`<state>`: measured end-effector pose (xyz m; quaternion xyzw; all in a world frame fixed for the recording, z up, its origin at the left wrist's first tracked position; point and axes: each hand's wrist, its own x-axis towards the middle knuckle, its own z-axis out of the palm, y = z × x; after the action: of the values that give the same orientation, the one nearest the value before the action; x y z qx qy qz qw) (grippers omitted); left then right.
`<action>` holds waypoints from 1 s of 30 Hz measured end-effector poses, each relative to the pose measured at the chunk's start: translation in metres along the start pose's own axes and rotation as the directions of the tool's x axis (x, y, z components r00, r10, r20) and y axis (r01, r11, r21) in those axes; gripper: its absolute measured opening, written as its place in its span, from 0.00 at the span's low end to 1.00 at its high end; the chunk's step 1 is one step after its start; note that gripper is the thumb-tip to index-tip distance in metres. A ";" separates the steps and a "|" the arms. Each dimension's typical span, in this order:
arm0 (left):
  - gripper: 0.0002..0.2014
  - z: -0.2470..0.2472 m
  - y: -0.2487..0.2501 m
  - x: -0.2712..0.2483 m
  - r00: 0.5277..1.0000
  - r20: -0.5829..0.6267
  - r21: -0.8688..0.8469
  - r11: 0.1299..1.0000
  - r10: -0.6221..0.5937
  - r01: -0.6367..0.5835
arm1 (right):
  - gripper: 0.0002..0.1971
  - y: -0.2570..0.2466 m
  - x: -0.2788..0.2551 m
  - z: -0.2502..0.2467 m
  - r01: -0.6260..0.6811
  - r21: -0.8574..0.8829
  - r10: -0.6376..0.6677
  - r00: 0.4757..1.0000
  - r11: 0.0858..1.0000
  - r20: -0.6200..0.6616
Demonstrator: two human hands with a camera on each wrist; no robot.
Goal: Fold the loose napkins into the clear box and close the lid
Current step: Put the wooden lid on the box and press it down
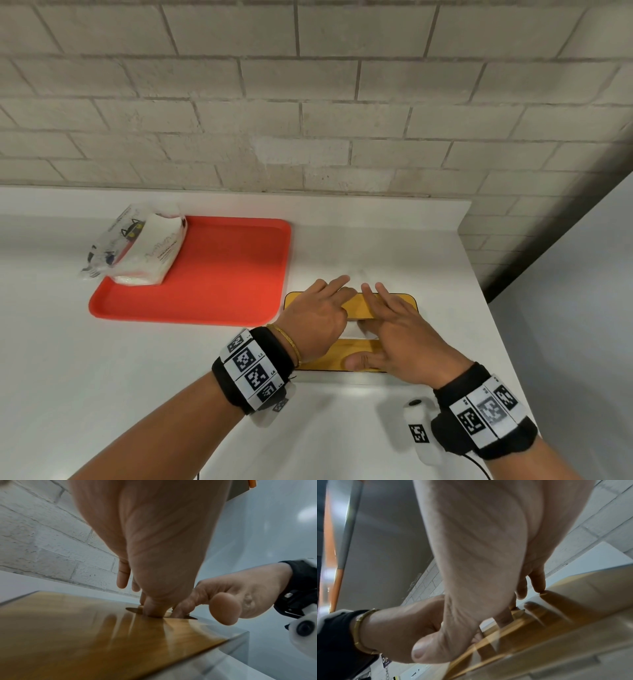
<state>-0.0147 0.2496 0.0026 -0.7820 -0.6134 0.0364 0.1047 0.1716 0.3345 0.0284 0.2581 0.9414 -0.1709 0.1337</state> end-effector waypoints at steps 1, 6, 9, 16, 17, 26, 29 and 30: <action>0.05 -0.001 -0.001 -0.001 1.000 0.007 -0.016 1.000 -0.003 0.003 | 0.57 0.000 0.000 0.001 0.001 -0.009 -0.001 1.000 1.000 0.002; 0.09 -0.015 -0.009 -0.001 0.989 0.148 -0.027 0.999 -0.016 0.020 | 0.55 -0.001 0.001 0.002 -0.001 -0.048 0.001 1.000 0.999 0.009; 0.12 -0.020 -0.008 0.004 0.967 0.255 0.012 1.000 -0.014 0.011 | 0.55 -0.002 0.003 0.002 -0.005 -0.052 0.005 1.000 0.999 0.012; 0.05 -0.023 0.000 0.011 0.961 0.276 0.133 0.991 -0.008 -0.030 | 0.56 -0.001 0.006 0.004 -0.003 -0.058 0.004 1.000 0.998 0.014; 0.04 -0.022 0.000 0.011 0.961 0.276 0.133 0.991 -0.013 -0.025 | 0.57 -0.001 0.006 0.004 -0.001 -0.058 0.002 1.000 0.998 0.013; 0.13 -0.016 -0.003 0.012 0.973 0.232 0.002 1.000 -0.004 0.003 | 0.58 0.000 0.005 0.005 -0.007 -0.049 0.008 1.000 0.999 0.016; 0.12 -0.014 0.002 0.013 0.976 0.215 -0.008 0.999 -0.029 0.031 | 0.58 -0.001 0.005 0.004 -0.009 -0.032 0.010 1.000 0.999 0.020; 0.11 -0.013 0.003 0.016 0.980 0.199 -0.003 1.000 -0.020 0.021 | 0.58 -0.001 0.005 0.004 -0.011 -0.027 0.012 1.000 1.000 0.021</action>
<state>-0.0060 0.2624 0.0158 -0.7683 -0.6288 0.1119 0.0411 0.1672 0.3341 0.0235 0.2598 0.9407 -0.1604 0.1480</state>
